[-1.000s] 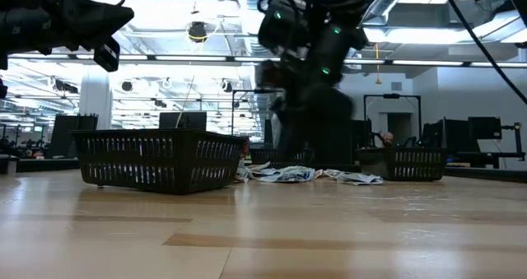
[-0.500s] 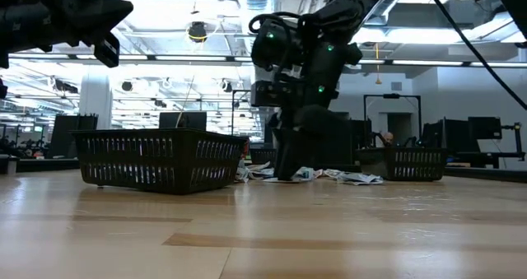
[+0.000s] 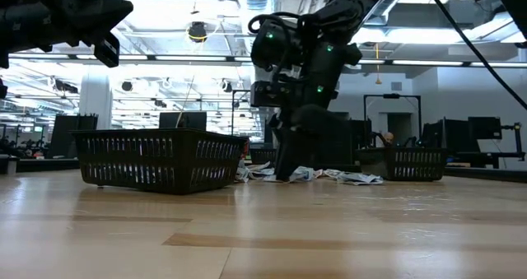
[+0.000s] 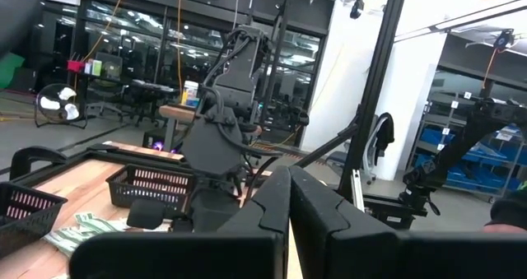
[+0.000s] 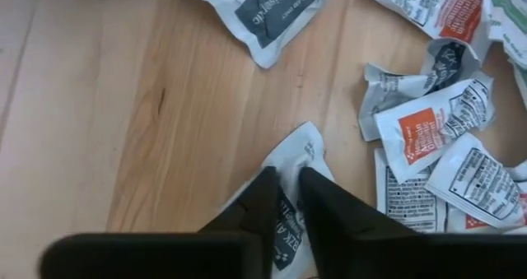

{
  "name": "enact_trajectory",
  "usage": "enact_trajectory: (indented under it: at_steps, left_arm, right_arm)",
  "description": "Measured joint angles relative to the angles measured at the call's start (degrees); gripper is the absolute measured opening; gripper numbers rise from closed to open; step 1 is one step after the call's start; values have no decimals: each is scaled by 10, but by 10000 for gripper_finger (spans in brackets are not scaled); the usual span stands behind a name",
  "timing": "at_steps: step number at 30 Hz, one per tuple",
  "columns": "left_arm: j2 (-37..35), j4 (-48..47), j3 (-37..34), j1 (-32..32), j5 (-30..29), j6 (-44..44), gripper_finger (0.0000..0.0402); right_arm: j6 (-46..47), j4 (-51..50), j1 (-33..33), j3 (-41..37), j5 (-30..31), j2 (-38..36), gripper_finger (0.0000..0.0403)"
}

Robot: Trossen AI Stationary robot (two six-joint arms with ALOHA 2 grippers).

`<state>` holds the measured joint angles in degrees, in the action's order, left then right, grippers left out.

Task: Pick & Place First Aid Supplies
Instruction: Put the white towelette pack into the bottom black bin

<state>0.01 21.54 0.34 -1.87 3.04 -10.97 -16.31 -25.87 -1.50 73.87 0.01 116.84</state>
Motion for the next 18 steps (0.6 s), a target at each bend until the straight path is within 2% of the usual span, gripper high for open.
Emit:
enact_trajectory:
  at_steps: [4,11,18]
  left_arm:
    - [0,0,0,0,0,0,8]
    - [0,0,0,0,0,0,8]
    - [0,0,0,0,0,0,8]
  right_arm:
    - [17,0,0,0,0,0,7]
    - [27,-4,0,2,0,-4,24]
    - [27,-13,0,36,0,-10,4]
